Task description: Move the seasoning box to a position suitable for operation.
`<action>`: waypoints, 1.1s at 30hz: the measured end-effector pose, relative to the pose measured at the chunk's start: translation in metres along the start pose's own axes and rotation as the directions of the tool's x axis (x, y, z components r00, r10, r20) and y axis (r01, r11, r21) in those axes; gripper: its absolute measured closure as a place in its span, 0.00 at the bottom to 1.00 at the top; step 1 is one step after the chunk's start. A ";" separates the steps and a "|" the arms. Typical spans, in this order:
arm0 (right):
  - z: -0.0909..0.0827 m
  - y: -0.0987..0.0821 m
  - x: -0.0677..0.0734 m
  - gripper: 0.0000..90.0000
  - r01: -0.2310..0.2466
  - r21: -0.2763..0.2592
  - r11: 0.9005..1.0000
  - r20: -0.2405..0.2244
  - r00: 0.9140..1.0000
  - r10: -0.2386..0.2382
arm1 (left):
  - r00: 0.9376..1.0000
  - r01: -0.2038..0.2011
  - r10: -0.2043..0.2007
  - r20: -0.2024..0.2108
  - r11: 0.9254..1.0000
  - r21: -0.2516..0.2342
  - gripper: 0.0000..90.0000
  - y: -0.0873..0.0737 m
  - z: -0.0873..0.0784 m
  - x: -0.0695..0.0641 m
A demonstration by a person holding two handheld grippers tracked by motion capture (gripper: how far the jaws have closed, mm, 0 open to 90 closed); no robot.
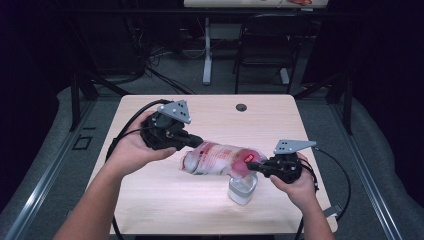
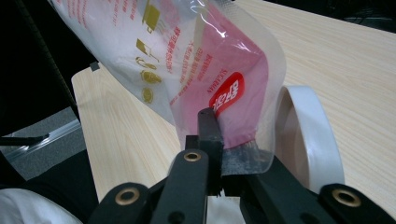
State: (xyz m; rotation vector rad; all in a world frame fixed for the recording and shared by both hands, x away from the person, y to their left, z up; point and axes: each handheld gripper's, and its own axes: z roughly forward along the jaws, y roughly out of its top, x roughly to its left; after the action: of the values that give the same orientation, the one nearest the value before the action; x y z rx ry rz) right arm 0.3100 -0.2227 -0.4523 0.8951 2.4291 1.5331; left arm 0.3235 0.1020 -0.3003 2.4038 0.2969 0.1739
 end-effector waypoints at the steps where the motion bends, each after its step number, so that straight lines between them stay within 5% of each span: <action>1: 0.000 0.000 0.000 1.00 0.000 0.000 1.000 0.001 1.000 0.000 | 1.000 0.000 0.000 0.001 1.000 0.000 1.00 0.000 0.000 0.000; 33: -0.003 0.000 -0.001 1.00 0.002 0.005 1.000 0.026 1.000 -0.002 | 1.000 0.001 -0.001 0.014 1.000 -0.017 1.00 0.006 0.001 0.000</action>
State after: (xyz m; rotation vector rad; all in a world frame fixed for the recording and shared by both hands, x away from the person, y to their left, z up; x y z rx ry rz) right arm 0.3092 -0.2257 -0.4507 0.9069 2.4163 1.5060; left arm 0.3245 0.0968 -0.2974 2.3871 0.2893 0.1582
